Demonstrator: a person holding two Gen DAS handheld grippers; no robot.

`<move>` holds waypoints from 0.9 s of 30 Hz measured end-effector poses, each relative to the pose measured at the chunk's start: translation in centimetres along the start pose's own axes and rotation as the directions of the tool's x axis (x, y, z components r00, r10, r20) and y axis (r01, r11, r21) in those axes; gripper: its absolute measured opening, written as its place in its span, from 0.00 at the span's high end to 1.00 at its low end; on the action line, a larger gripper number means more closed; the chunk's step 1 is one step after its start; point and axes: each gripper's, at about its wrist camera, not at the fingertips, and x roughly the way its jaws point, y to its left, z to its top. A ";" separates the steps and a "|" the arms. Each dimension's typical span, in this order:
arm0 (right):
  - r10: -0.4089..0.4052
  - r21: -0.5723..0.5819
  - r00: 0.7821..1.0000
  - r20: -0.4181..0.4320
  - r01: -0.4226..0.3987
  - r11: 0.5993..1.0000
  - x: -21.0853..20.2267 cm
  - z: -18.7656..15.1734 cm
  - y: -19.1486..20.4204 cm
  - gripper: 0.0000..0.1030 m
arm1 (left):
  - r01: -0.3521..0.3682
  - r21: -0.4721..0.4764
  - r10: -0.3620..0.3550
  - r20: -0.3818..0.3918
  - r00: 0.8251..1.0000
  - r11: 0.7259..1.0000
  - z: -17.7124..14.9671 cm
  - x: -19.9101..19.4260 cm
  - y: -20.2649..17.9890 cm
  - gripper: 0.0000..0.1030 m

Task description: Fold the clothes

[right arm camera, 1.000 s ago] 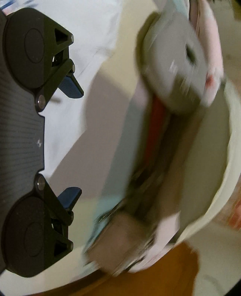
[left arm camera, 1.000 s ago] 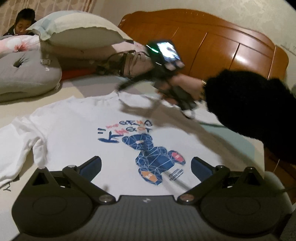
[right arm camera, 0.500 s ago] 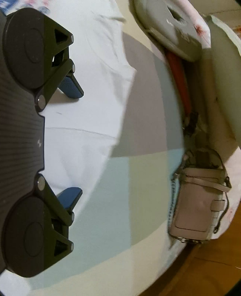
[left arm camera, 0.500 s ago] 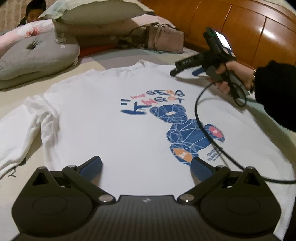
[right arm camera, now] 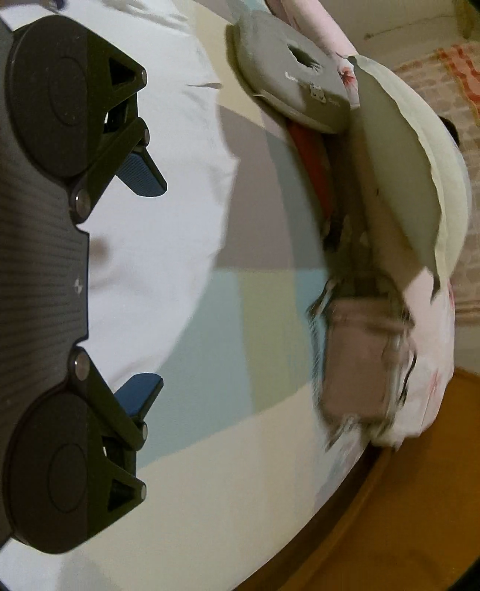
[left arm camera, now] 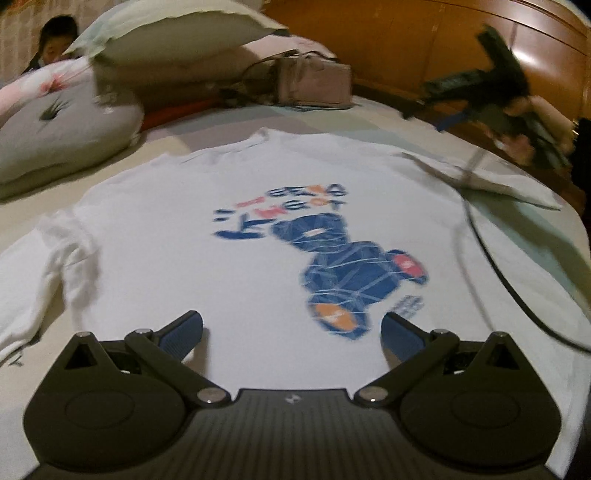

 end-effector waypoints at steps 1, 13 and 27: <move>-0.004 0.034 1.000 -0.003 0.004 0.999 -1.1 -1.2 -1.3 0.00 | 0.008 0.017 -0.008 0.001 1.000 1.000 0.0 0.1 -0.6 0.01; -0.049 0.461 0.995 0.086 0.004 0.887 -8.3 -11.9 -15.1 0.01 | 0.032 0.091 -0.032 -0.005 0.999 0.995 -0.6 1.5 -3.6 0.01; -0.115 0.230 0.992 0.046 0.101 0.968 -3.9 -4.5 -16.9 0.44 | 0.036 0.084 -0.035 -0.014 0.999 0.996 -0.4 1.6 -3.5 0.01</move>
